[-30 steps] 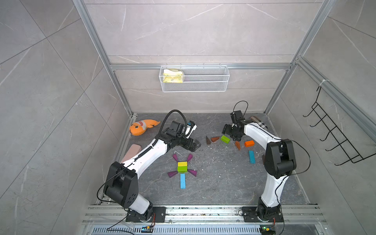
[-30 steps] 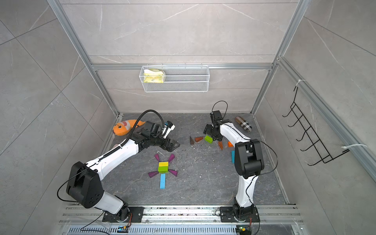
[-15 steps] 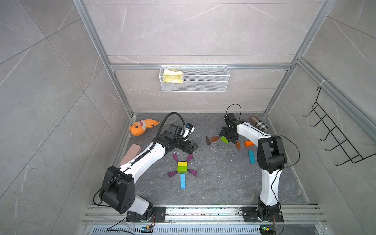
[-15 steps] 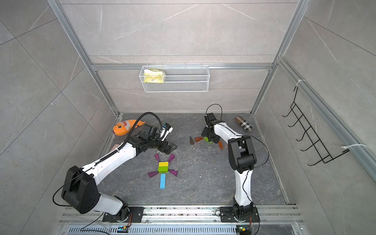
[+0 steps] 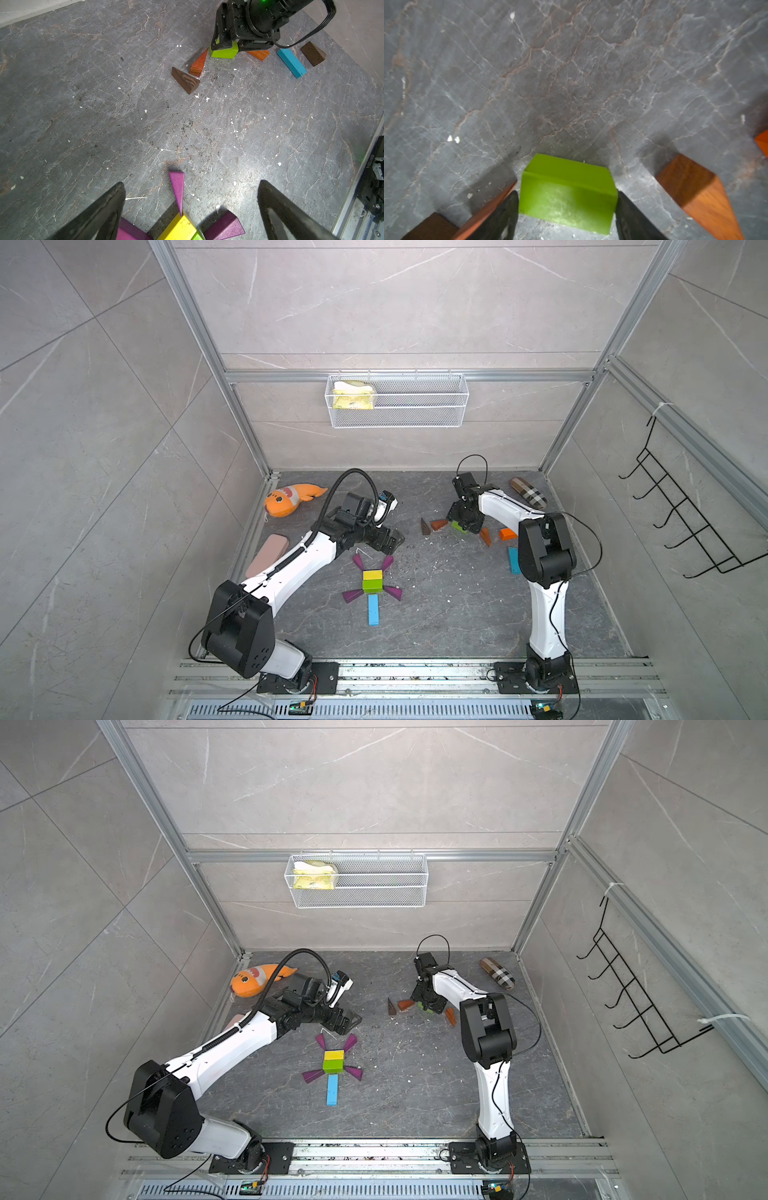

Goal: Assemble a small pinwheel with building blocks
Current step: Pick up the building block from the center of the board, then place the building block at the center of the board.

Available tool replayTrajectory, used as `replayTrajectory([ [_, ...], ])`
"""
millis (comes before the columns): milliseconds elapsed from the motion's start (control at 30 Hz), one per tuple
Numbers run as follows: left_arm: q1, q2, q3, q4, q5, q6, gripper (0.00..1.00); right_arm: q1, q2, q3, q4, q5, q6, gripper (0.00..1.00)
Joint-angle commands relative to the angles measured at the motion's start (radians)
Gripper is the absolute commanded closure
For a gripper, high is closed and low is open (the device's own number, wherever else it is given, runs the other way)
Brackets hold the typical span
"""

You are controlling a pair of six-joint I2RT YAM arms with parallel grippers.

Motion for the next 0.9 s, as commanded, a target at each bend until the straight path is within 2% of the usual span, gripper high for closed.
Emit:
replayTrajectory([
  [0, 0.002, -0.021, 0.009, 0.014, 0.002, 0.013, 0.00, 0.004, 0.021, 0.020, -0.030, 0.023, -0.002, 0.31],
  [167, 0.003, -0.019, 0.011, 0.010, 0.001, 0.011, 0.00, 0.003, 0.011, -0.005, -0.014, 0.006, -0.023, 0.42],
  [267, 0.002, -0.016, 0.011, 0.009, 0.003, 0.012, 0.00, 0.004, -0.027, -0.063, 0.038, -0.019, -0.069, 0.45],
  [433, 0.002, -0.018, 0.025, -0.020, 0.020, 0.012, 0.00, 0.019, -0.189, -0.257, 0.179, -0.117, -0.278, 0.45],
  [500, 0.003, -0.023, 0.033, -0.051, 0.044, 0.011, 0.00, 0.036, -0.263, -0.319, 0.170, -0.121, -0.367, 0.45],
  [567, 0.002, -0.038, 0.030, -0.089, 0.091, 0.001, 0.00, 0.043, -0.344, -0.388, 0.180, -0.179, -0.438, 0.46],
  [667, 0.003, -0.082, -0.043, -0.094, 0.157, -0.038, 0.00, 0.053, -0.458, -0.481, 0.186, -0.292, -0.524, 0.46],
  [867, 0.002, -0.185, -0.188, -0.056, 0.169, -0.069, 0.00, 0.141, -0.534, -0.513, 0.087, -0.241, -0.536, 0.49],
])
